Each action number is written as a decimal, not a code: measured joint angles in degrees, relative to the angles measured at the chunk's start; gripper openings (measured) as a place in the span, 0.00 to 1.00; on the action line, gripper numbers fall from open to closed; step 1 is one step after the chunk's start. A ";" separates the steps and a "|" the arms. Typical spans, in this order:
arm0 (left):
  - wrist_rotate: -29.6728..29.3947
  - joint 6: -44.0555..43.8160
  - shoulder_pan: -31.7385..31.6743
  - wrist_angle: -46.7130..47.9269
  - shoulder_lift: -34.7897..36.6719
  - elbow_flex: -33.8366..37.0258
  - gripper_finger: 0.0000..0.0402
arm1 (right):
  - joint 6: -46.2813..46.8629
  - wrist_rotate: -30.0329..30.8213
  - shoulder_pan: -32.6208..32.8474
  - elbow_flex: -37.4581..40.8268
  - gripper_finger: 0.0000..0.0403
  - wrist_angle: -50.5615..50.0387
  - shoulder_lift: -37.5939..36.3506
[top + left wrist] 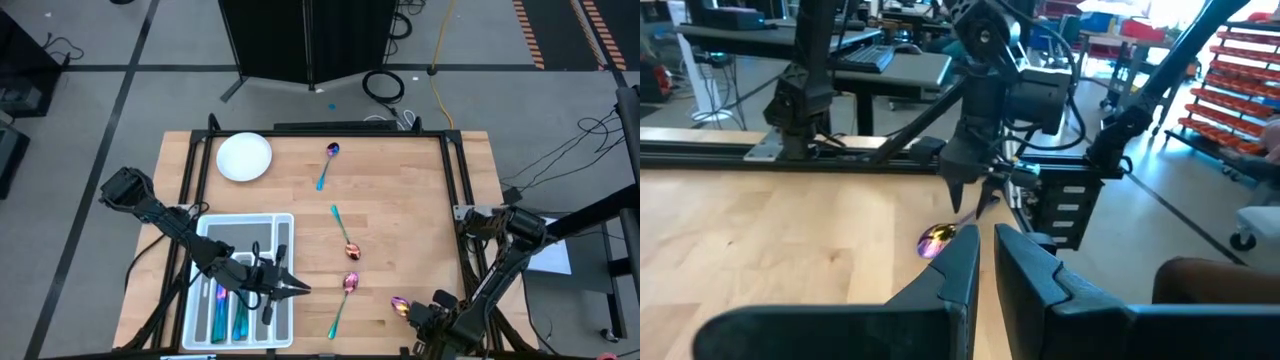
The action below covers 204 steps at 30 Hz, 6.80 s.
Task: Sort silverware
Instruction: Put the iridescent blue spoon in the right slot of the silverware tray
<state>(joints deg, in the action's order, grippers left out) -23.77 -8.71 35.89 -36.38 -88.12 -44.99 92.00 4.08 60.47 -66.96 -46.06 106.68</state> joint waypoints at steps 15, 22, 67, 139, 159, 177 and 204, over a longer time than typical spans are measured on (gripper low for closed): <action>0.18 -0.02 0.01 -0.42 0.00 0.00 0.09 | 1.92 -2.34 0.35 -0.26 0.18 -0.46 3.15; 0.14 -0.02 0.01 -0.42 0.00 0.00 0.09 | 3.11 -2.03 0.37 0.04 0.02 -1.78 1.10; 17.49 7.61 -2.50 -28.68 -13.82 -3.48 0.15 | -83.47 21.28 -16.54 0.02 0.00 64.60 -10.13; 21.89 12.08 -3.22 -27.64 -15.84 -6.84 0.00 | -79.08 5.18 -27.04 -0.02 0.29 65.92 -9.15; 7.05 -37.06 -2.15 5.59 -8.13 -6.75 0.00 | -67.63 17.24 -26.21 -0.07 0.43 40.87 -11.77; -4.61 -77.85 6.45 50.06 2.85 -6.75 0.00 | -68.67 16.83 -21.83 -0.04 0.43 38.07 -11.49; -10.19 -115.12 17.55 60.54 -3.22 -6.78 0.00 | -68.43 16.85 -21.80 -0.02 0.43 39.01 -11.49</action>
<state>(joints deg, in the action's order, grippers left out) -33.96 -123.83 53.44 24.16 -91.33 -51.77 23.57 20.93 38.68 -66.98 -7.05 95.20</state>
